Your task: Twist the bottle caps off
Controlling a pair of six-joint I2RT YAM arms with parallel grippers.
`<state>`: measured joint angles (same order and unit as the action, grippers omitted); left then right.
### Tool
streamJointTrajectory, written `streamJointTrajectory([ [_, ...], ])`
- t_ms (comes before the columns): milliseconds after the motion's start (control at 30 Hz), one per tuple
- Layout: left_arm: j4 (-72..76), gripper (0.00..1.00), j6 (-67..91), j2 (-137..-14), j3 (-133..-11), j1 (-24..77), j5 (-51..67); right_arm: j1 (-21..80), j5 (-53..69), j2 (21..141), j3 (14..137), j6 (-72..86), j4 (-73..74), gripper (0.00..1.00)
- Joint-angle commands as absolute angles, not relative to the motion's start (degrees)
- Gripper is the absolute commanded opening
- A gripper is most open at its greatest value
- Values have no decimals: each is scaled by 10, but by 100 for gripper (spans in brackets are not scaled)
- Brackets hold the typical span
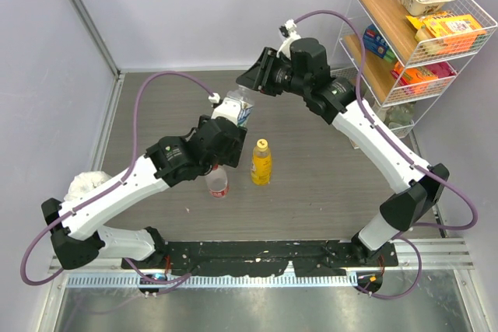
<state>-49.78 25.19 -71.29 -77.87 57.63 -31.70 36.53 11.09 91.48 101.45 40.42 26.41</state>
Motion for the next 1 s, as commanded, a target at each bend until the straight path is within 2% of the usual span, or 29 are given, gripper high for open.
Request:
streamJointTrajectory([
  [0,-481,0,244,-693,-784,579,-301,367,150,885,989,390,189,2],
  [300,-453,0,244,-664,-771,579,-241,335,287,828,879,424,4,1],
  [567,-412,0,240,-635,-746,578,-175,293,416,787,789,507,-232,2],
  [633,-396,0,238,-628,-736,578,-149,284,441,784,779,543,-307,2],
  [967,-319,0,240,-589,-707,579,-57,277,514,793,772,662,-475,2],
])
